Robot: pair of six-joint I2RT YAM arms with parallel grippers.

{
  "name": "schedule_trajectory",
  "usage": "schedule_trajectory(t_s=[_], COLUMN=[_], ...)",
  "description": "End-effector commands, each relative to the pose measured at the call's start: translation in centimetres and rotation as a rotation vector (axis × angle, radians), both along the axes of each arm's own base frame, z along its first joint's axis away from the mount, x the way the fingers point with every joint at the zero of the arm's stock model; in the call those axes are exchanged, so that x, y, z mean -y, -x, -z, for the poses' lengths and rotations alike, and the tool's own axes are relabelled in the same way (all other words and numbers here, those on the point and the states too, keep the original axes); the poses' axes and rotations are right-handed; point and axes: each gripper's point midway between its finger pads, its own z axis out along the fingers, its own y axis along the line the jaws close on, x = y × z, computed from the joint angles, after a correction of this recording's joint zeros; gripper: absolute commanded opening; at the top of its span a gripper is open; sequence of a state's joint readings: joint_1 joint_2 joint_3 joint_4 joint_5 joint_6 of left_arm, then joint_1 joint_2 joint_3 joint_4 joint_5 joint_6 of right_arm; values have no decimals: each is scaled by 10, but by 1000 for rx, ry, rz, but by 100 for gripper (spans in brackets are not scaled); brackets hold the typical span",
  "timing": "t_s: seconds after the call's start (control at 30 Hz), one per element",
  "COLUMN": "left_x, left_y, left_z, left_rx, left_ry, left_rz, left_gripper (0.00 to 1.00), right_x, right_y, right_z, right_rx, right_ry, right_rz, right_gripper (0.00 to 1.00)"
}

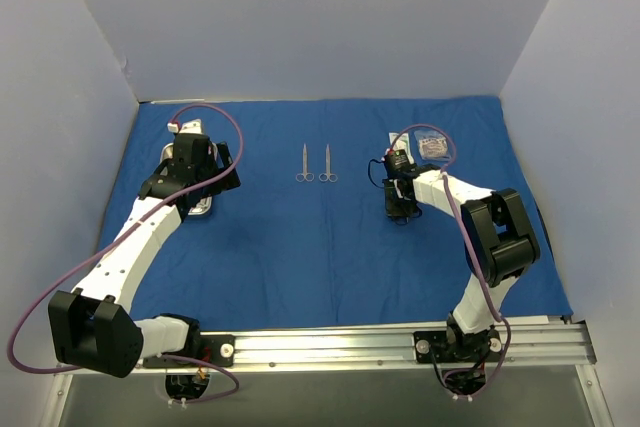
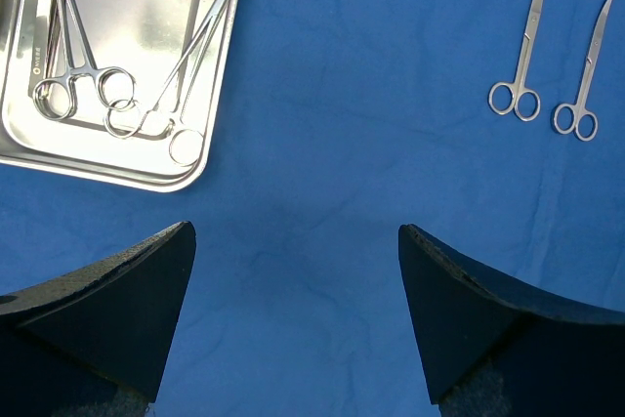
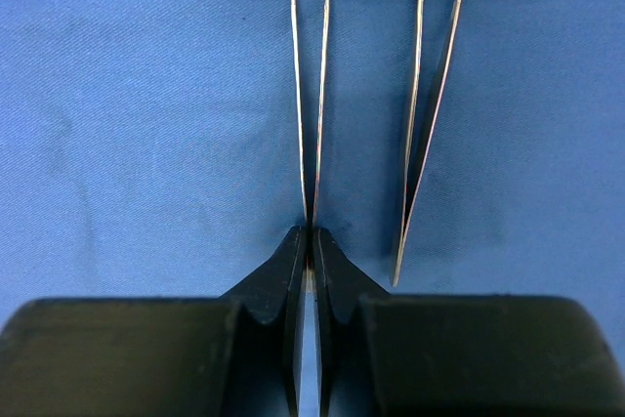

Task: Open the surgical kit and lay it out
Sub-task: Place the medical item in the surgical kit, then adjust the medical item in the container.

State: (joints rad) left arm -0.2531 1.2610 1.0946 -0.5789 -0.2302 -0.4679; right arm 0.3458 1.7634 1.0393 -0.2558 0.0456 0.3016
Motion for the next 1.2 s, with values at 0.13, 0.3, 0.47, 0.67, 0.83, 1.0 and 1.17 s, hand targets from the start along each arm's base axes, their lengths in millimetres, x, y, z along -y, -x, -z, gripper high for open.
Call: schedule_trajectory(t_s=[0.13,0.3,0.47,0.67,0.83,1.0,1.17], left_x=[3,2,0,-5,-24,-46,-88], left_y=[-12,-12,-13,-16,-22,-35,-50], left_z=[-14,-14,-17,-21,-20,-4,17], left_rx=[53,52,53,50,28,-41,-110], left_ry=[27,23,22,5,-24,-64,-108], left_rz=[-2,-3,-7,-14,-51,-62,-142], left_gripper=[94,94,94,94,94,94,94], right_x=[10,10,4,-4,-10,-14,-26], right_y=[3,3,-5,-15,-21,-19,-3], right_z=[1,-5,-33,-92,-159,-219,-237], right_rx=[-28,-16,49,171,346,562,671], right_ry=[50,43,1,-51,-118,-208,-310], right_rz=[3,10,13,8,-19,-61,-134], right_gripper=[2,16,23,25,30,41,52])
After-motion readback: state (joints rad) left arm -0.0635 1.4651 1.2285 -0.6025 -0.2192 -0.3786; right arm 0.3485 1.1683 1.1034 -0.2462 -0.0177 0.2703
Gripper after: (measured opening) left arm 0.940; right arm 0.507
